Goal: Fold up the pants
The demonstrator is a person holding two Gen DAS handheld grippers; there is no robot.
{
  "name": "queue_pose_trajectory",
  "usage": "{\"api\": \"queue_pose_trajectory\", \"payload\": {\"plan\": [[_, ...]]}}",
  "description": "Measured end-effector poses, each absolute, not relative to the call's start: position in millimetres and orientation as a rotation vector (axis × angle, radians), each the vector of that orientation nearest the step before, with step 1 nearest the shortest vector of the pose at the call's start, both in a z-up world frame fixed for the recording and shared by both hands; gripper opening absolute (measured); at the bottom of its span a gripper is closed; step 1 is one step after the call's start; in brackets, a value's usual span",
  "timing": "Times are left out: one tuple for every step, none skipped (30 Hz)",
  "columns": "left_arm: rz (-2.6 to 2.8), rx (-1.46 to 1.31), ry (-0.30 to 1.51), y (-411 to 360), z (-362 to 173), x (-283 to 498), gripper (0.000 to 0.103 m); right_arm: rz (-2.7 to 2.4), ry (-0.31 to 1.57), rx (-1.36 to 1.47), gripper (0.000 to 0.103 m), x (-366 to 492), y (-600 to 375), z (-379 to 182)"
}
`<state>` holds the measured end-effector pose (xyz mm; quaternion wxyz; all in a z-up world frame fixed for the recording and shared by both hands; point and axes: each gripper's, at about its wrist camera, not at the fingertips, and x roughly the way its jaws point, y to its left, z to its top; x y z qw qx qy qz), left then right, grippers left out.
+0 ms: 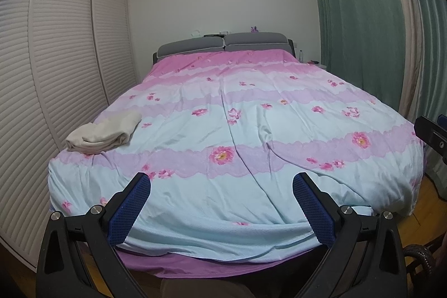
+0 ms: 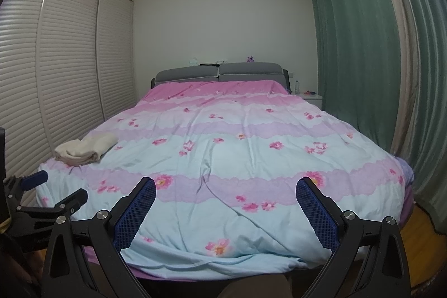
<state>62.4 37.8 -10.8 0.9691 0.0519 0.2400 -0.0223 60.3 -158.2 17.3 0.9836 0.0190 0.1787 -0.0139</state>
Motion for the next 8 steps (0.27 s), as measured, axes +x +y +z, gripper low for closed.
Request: {"api": "queue_pose_trajectory", "payload": {"plan": [[-0.046,0.104,0.483,37.9,-10.7,61.9,0.103,-0.028,0.359,0.039,0.101,61.0,-157.9,17.3],[-0.046,0.104,0.48,37.9,-10.5,61.3,0.103,-0.028,0.359,0.038,0.101,60.2,-158.6,17.3],[-0.048,0.105,0.479,38.2,-10.7,61.1,0.103,-0.028,0.358,0.038,0.101,60.9,-158.3,17.3],[-0.052,0.105,0.476,38.0,-10.9,60.4,0.103,-0.028,0.357,0.039,0.101,61.2,-158.6,17.3],[-0.056,0.105,0.474,38.3,-11.1,59.7,0.103,-0.028,0.358,0.039,0.101,60.6,-159.6,17.1],[-0.057,0.106,0.472,38.2,-11.6,59.4,0.103,-0.028,0.357,0.039,0.101,61.0,-159.5,16.9],[-0.056,0.105,0.474,38.5,-12.1,59.8,0.103,-0.029,0.358,0.039,0.101,62.3,-159.2,16.5],[-0.058,0.103,0.476,38.5,-12.4,59.8,0.103,-0.028,0.359,0.039,0.101,60.7,-159.2,16.7]]}}
